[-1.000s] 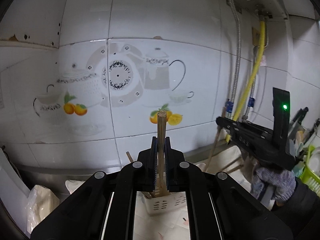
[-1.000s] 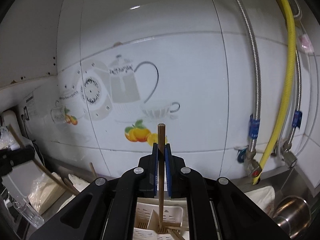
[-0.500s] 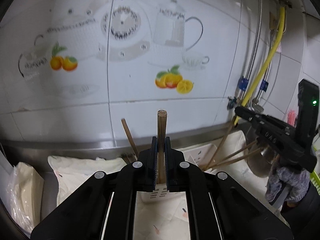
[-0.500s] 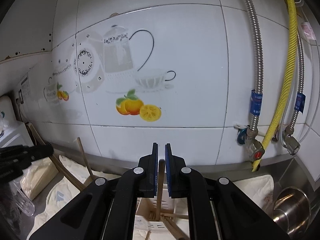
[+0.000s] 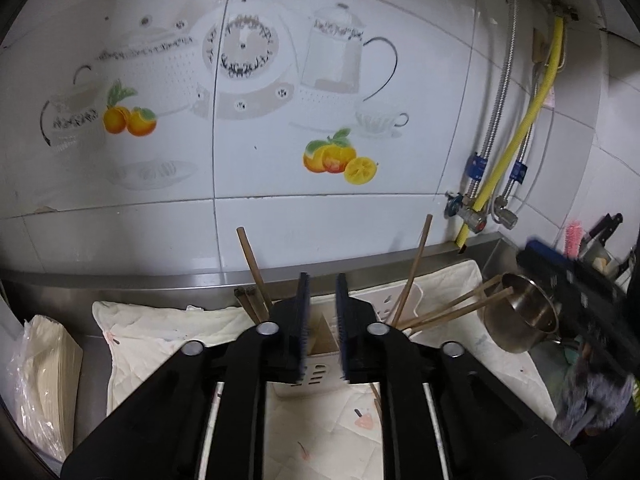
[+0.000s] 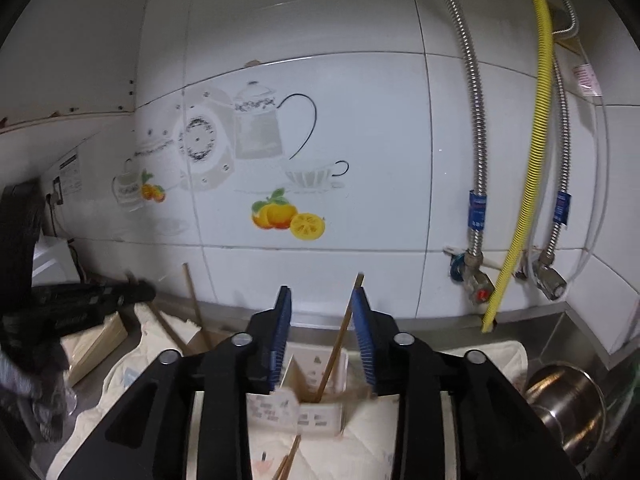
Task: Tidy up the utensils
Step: 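Move both open tools back down toward the last chopsticks on the mat, then grasp a chopstick with the right tool while the left tool grasps the last chopstick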
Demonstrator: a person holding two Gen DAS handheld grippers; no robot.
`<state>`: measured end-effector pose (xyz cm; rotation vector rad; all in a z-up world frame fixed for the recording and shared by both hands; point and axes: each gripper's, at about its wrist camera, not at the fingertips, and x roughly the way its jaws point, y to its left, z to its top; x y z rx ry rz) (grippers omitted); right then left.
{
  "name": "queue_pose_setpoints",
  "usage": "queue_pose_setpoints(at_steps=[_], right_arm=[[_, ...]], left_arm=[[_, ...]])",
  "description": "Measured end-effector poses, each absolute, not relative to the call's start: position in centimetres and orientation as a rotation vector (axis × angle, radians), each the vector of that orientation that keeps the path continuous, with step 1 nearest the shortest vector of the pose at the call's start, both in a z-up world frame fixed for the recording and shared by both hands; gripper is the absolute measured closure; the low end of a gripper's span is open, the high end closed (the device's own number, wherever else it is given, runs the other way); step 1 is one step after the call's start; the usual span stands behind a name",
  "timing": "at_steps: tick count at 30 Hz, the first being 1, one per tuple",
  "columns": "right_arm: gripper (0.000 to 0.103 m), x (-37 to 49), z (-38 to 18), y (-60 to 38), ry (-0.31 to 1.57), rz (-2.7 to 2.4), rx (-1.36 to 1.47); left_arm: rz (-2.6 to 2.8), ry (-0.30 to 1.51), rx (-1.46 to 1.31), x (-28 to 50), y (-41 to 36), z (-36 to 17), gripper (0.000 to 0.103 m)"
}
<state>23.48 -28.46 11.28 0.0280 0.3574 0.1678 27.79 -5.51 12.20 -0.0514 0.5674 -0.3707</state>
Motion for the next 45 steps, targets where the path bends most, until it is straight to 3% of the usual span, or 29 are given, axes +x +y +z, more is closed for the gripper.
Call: queue_pose_setpoints(at_steps=[5, 7, 11, 14, 22, 28, 45], right_arm=[[0.066, 19.9, 9.4, -28.1, 0.393, 0.186, 0.029], [0.066, 18.5, 8.2, -27.7, 0.412, 0.186, 0.019], [0.066, 16.0, 5.7, -27.3, 0.458, 0.197, 0.031], [0.066, 14.4, 3.7, -26.6, 0.492, 0.198, 0.02], [0.067, 11.5, -2.6, -24.6, 0.623, 0.218, 0.019], [0.075, 10.7, -6.9, -23.0, 0.723, 0.235, 0.046], [0.086, 12.6, -11.2, -22.3, 0.871, 0.201, 0.099]], left_arm=[[-0.381, 0.531, -0.068, 25.1, -4.7, 13.0, 0.079], [-0.379, 0.515, -0.071, 23.8, -4.4, 13.1, 0.065], [-0.394, 0.503, -0.079, 21.0, -3.8, 12.5, 0.064], [-0.389, 0.509, -0.094, 19.2, -3.2, 11.3, 0.052], [-0.349, 0.544, -0.143, 16.0, -1.4, 7.2, 0.05], [-0.302, 0.566, -0.151, 14.4, -0.3, 4.6, 0.049], [-0.237, 0.629, -0.208, 13.0, 2.3, 0.8, 0.049]])
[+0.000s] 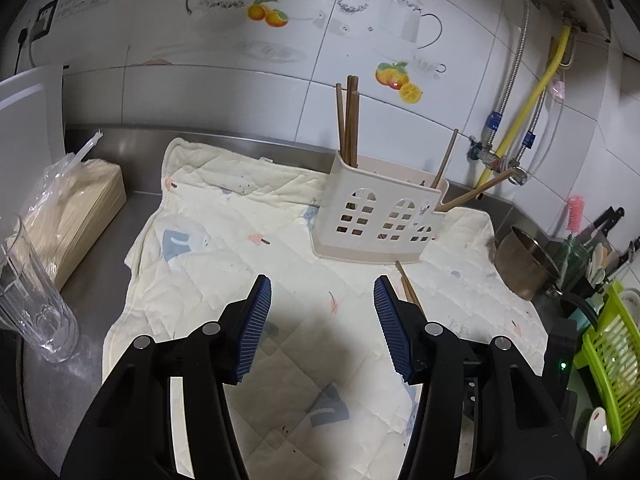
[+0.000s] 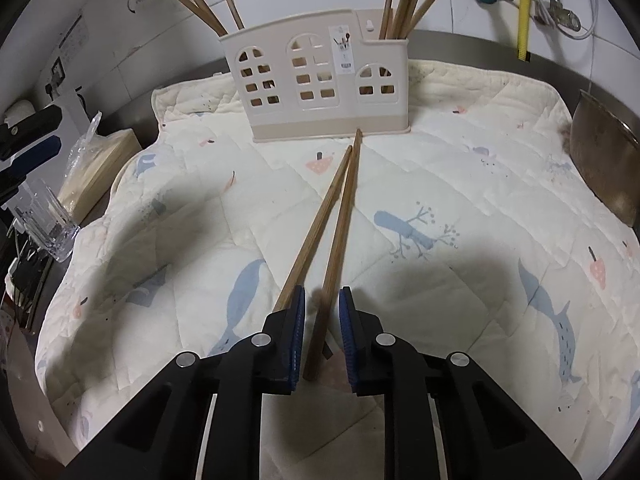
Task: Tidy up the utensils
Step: 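Grasp a chopstick with the right tool while the left tool grasps the last chopstick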
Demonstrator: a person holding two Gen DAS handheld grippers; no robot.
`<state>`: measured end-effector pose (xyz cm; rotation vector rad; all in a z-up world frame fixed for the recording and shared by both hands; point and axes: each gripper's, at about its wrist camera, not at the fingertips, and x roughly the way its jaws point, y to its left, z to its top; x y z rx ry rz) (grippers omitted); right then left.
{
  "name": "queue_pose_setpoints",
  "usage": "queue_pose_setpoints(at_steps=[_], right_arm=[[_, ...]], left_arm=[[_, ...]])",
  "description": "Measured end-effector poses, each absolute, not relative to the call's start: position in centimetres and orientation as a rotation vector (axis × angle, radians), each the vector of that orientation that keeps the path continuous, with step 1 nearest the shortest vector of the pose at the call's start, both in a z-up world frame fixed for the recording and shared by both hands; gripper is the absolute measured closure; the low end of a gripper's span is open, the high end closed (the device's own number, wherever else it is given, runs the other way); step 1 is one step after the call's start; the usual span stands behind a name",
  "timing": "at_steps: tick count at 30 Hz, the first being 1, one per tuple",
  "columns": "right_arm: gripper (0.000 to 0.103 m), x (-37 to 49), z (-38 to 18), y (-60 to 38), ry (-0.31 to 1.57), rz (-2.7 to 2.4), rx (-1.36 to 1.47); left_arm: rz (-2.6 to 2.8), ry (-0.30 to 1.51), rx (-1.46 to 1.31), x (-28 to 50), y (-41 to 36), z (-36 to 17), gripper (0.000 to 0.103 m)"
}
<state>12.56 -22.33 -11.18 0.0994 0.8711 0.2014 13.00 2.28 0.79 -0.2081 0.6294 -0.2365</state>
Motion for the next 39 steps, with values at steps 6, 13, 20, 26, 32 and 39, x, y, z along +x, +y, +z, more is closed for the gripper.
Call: queue_pose_setpoints(at_steps=[6, 13, 20, 26, 32, 39], right_arm=[[0.088, 12.9, -11.6, -22.2, 0.895, 0.189, 0.091], [0.094, 12.8, -11.8, -21.8, 0.889, 0.158, 0.058], [0.095, 12.3, -11.2, -22.5, 0.861, 0.157, 0.089], [0.095, 10.9, -9.1, -23.4, 0.785, 0.159, 0.084], [0.096, 9.8, -6.8, -24.7, 0.703, 0.161, 0.095], [0.096, 9.0, -4.3, -25.5, 0.605, 0.169, 0.107]], left_arm=[[-0.234, 0.641, -0.217, 13.0, 2.2, 0.4, 0.049], [-0.239, 0.656, -0.215, 12.9, 1.8, -0.2, 0.049], [-0.251, 0.682, -0.206, 12.6, 1.1, -0.9, 0.049], [-0.274, 0.72, -0.205, 12.5, -0.1, -2.1, 0.049], [-0.321, 0.774, -0.197, 12.4, -2.0, -3.6, 0.049], [-0.412, 0.836, -0.179, 11.9, -4.7, -5.4, 0.049]])
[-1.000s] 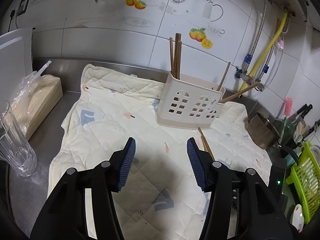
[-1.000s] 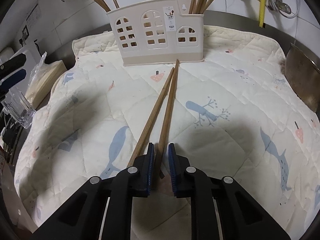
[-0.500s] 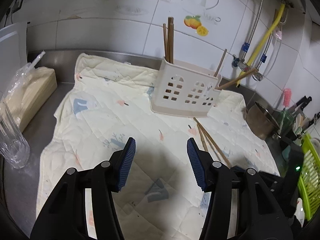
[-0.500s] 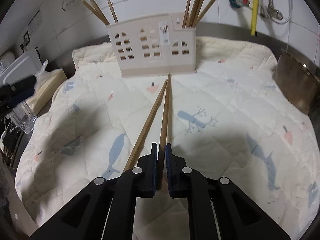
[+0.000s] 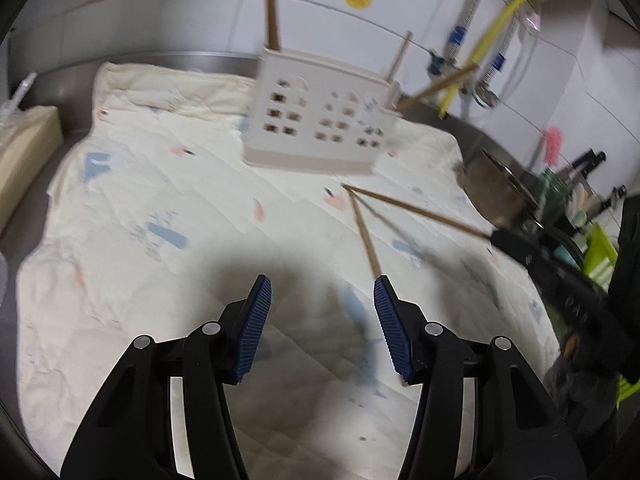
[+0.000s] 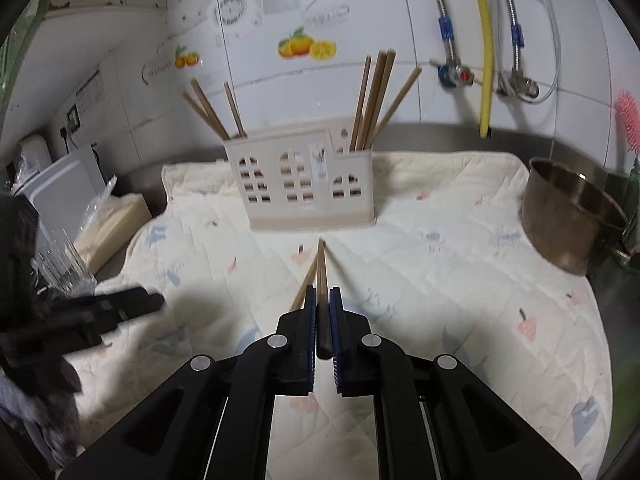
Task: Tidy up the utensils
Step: 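Grasp a chopstick with the right tool while the left tool grasps the last chopstick, then lift both held chopsticks and lower them upright into the white holder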
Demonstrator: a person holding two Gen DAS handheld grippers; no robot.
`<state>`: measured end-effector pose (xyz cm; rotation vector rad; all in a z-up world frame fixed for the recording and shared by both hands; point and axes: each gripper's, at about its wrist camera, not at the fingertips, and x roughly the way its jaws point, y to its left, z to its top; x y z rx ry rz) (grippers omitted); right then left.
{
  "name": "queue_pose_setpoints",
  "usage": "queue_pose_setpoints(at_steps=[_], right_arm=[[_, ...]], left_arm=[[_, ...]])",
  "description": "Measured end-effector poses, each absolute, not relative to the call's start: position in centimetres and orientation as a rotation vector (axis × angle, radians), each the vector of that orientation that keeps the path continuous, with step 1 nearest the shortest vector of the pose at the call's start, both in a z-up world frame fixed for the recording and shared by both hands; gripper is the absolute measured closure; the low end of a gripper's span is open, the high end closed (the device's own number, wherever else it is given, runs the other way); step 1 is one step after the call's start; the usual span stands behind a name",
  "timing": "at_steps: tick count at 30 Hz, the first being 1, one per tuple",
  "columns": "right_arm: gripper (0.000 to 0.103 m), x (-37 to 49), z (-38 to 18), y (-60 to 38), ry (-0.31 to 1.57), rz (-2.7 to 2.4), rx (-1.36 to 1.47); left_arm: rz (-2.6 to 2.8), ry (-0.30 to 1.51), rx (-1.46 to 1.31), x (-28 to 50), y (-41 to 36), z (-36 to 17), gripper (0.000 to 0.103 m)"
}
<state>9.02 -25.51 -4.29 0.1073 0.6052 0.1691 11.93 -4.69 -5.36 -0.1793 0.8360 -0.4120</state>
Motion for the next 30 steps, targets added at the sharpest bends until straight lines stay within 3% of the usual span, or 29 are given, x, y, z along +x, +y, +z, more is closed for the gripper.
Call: queue_pose_setpoints(at_steps=[8, 16, 23, 30], right_arm=[[0.097, 8.4, -2.0, -26.2, 0.514, 0.186, 0.127], [0.097, 8.5, -0.3, -27.2, 0.467, 0.182, 0.144], [0.096, 8.3, -0.3, -28.0, 0.464, 0.175, 0.156], [0.096, 8.2, 0.1, -28.6, 0.451, 0.169, 0.157]], left_arm=[[-0.518, 0.911, -0.166, 11.3, -8.2, -7.5, 0.051], [-0.558, 0.965, -0.138, 11.1, -11.2, -9.0, 0.072], [-0.509, 0.995, -0.085, 12.0, -13.0, -10.2, 0.077], [-0.456, 0.997, -0.031, 12.4, -13.8, -10.5, 0.094]])
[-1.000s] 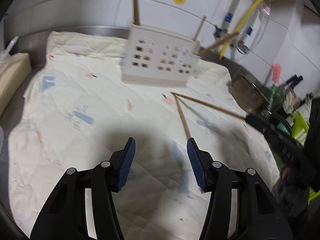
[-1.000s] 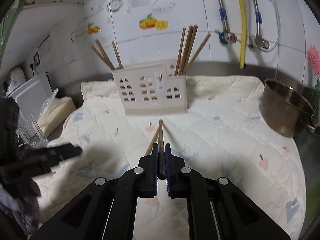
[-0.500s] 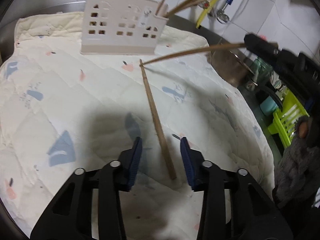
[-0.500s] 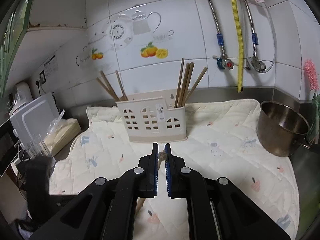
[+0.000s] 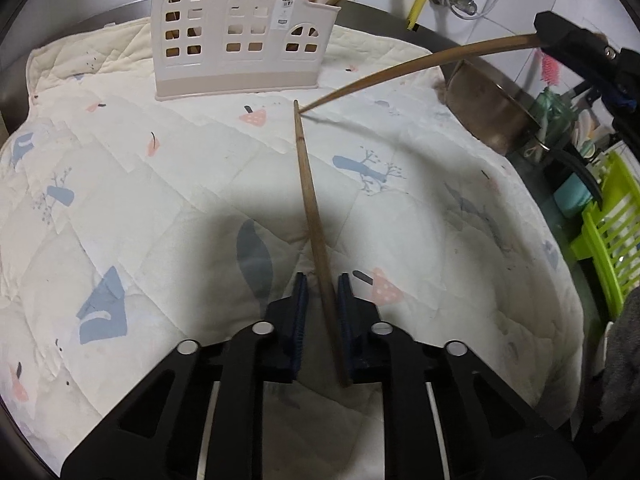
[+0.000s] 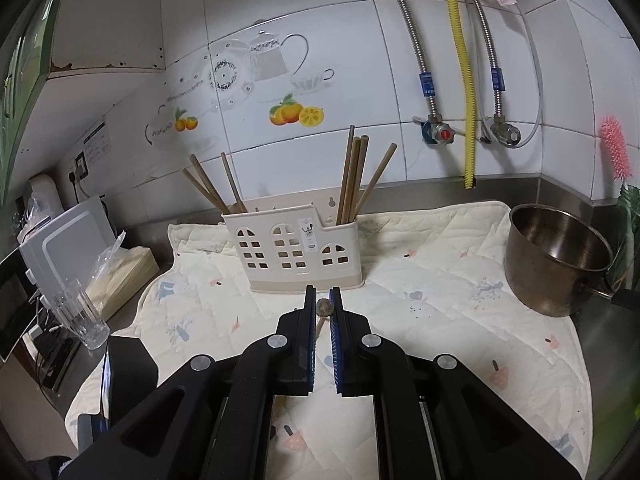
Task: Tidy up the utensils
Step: 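Lift both held chopsticks and lower them upright into the white holder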
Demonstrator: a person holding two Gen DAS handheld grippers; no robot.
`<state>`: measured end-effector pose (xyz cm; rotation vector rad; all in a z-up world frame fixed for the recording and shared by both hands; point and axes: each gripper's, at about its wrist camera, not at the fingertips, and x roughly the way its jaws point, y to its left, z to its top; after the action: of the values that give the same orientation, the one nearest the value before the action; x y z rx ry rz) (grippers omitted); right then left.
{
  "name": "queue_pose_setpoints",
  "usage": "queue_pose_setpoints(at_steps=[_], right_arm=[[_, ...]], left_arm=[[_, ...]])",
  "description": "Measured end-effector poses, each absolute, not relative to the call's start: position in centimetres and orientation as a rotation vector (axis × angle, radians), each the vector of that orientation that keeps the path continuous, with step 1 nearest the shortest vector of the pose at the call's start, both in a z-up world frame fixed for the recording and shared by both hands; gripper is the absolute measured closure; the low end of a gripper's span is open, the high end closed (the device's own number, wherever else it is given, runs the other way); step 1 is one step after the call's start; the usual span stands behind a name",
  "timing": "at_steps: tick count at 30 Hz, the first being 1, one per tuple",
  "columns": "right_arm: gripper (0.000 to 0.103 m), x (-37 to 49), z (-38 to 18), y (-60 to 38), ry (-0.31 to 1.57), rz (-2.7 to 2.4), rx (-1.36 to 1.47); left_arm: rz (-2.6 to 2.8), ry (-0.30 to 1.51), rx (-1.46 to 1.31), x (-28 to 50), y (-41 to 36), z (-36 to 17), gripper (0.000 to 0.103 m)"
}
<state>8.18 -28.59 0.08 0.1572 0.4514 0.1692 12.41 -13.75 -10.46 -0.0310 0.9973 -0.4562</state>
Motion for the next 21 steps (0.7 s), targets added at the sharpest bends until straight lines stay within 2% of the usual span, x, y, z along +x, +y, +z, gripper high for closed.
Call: queue_pose_setpoints(at_steps=[10, 21], right_arm=[[0.096, 8.3, 1.2, -29.4, 0.428, 0.17, 0.165], [0.096, 10.5, 3.3, -29.3, 0.46, 0.206, 0.114]], left_arm=[[-0.456, 0.937, -0.005, 12.4, -12.2, -7.6, 0.097], [-0.442, 0.731, 0.006, 13.9, -8.3, 1.3, 0.097]])
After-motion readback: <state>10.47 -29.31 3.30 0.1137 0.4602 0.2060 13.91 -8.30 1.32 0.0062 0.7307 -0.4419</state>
